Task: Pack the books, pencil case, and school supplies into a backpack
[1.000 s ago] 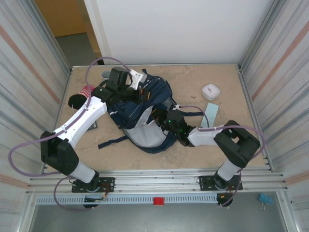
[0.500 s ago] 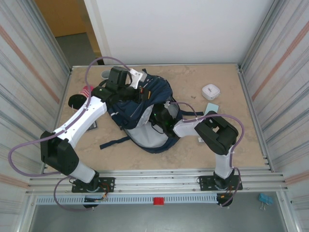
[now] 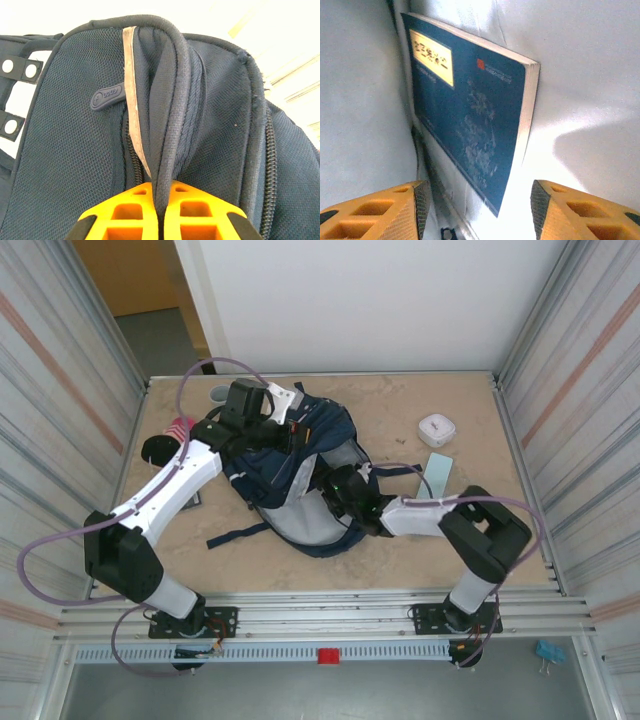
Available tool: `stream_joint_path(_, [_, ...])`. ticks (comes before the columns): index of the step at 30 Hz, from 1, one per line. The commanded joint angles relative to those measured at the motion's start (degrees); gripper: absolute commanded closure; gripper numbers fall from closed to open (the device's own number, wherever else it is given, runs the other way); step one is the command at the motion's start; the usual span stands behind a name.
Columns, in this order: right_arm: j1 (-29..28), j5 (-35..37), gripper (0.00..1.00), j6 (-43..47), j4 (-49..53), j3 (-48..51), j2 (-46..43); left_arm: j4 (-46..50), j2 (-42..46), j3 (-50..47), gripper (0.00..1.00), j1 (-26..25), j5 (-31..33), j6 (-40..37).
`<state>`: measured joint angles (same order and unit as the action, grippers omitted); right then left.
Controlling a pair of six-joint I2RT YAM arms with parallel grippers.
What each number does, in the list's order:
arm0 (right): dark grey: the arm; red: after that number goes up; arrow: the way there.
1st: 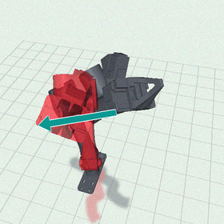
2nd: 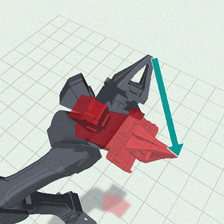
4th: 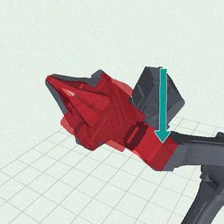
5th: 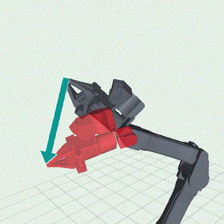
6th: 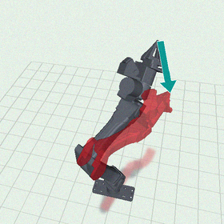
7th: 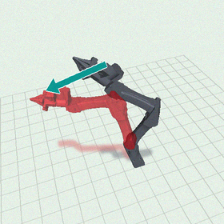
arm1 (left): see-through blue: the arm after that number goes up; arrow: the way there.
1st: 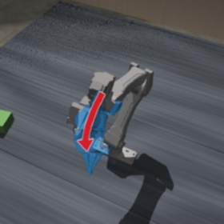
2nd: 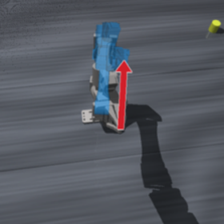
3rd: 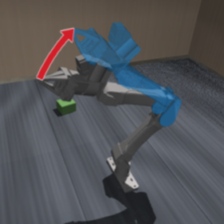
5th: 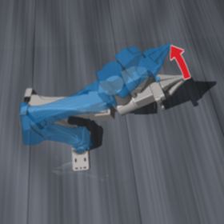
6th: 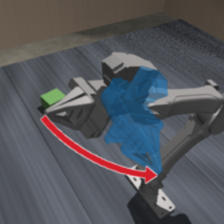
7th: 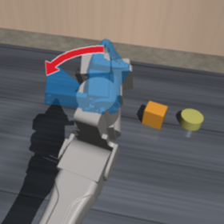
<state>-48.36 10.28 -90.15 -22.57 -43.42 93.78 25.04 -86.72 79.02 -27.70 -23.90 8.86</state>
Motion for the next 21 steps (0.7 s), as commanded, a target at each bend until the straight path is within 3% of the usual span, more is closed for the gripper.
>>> stream_joint_path(1, [0.0,-0.3,0.42,4.4,7.1,2.1,-8.1,-4.6,2.6,1.0,1.00,0.7,1.9,-1.7])
stream_joint_path(9, [1.4,1.4,0.41,17.9,25.2,2.7,-29.8,-3.8,1.9,-2.6,1.00,-0.6,3.6,-5.0])
stream_joint_path(15, [3.8,2.3,0.42,29.3,33.4,2.7,-42.2,-3.7,-2.1,-6.4,1.00,-5.8,5.0,-10.8])
stream_joint_path(21, [7.9,-0.4,0.43,39.1,38.0,3.7,-48.3,-6.1,-9.0,-10.4,0.98,-12.5,7.6,-14.9])
